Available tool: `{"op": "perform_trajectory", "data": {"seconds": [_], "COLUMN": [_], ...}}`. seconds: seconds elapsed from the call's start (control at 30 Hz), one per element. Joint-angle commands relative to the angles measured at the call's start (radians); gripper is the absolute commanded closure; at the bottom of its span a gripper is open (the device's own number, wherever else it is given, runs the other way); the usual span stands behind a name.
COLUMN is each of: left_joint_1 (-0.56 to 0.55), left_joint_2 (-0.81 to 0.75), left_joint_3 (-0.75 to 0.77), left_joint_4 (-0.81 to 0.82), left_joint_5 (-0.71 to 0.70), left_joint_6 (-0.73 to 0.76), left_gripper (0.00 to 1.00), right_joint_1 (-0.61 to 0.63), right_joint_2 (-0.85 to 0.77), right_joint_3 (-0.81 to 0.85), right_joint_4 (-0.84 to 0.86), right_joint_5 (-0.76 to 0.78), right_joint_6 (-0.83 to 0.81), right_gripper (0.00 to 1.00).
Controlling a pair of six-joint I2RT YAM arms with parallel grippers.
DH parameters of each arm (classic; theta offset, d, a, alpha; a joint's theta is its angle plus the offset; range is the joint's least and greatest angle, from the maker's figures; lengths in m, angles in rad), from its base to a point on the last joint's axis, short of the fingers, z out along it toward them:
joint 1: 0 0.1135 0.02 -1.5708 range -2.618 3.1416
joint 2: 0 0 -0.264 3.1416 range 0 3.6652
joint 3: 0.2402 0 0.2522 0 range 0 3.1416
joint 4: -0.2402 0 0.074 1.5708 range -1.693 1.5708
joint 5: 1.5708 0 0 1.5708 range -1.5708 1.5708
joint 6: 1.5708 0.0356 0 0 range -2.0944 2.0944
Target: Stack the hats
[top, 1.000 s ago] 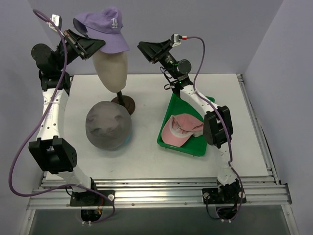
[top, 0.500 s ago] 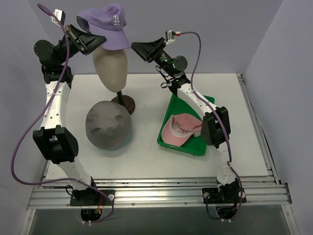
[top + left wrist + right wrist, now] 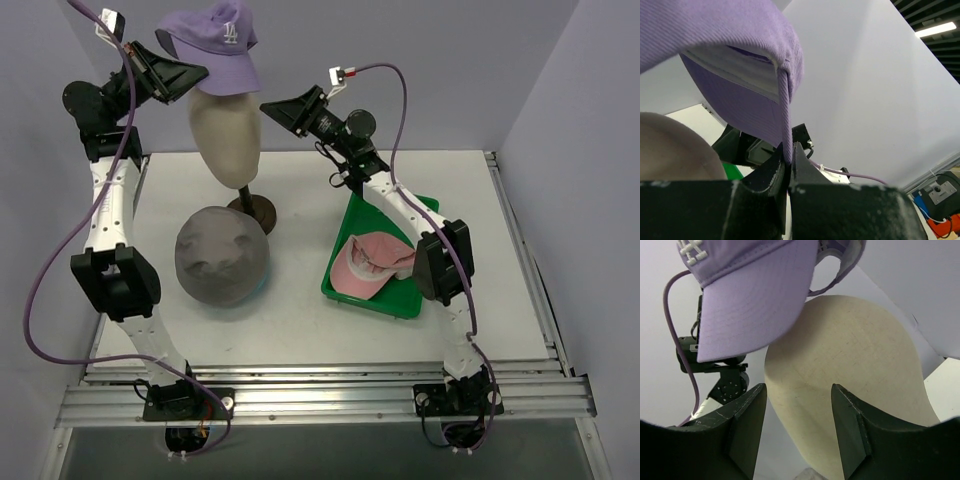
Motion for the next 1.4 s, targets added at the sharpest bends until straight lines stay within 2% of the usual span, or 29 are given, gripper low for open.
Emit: {"op": "perform_trajectory", "data": {"seconds": [0.0, 0.23, 0.57, 0.9, 1.37], "left_joint_1": [0.009, 0.020, 0.046, 0.086, 0.100], "left_joint_2": [0.008, -0.063, -0.072, -0.061, -0.106], "left_joint_3": [-0.037, -0.192, -0.327, -0.456, -0.554], "left_joint_4": [0.226, 0.165, 0.347, 0.530, 0.521], "left_joint_5": [0.019, 0.051, 0.096, 0.126, 0.106], "left_joint_6": [-0.139, -0.070, -0.211, -0.325, -0.288], "left_gripper": [0.98, 0.98, 0.98, 0.98, 0.98], "right_joint_1": [-0.009, -0.012, -0.010, 0.006, 0.052], "right_joint_2": [-0.096, -0.143, -0.202, -0.188, -0.154], "right_joint_3": [0.044, 0.018, -0.032, -0.037, -0.039], "right_joint_4": [0.050, -0.044, -0.102, -0.167, -0.183], "right_joint_5": [-0.037, -0.027, -0.040, -0.047, -0.054], "right_joint_6": [-0.043, -0.139, -0.202, -0.248, -0.252], "right_gripper": [0.50, 0.50, 0.49, 0.49, 0.49]}}
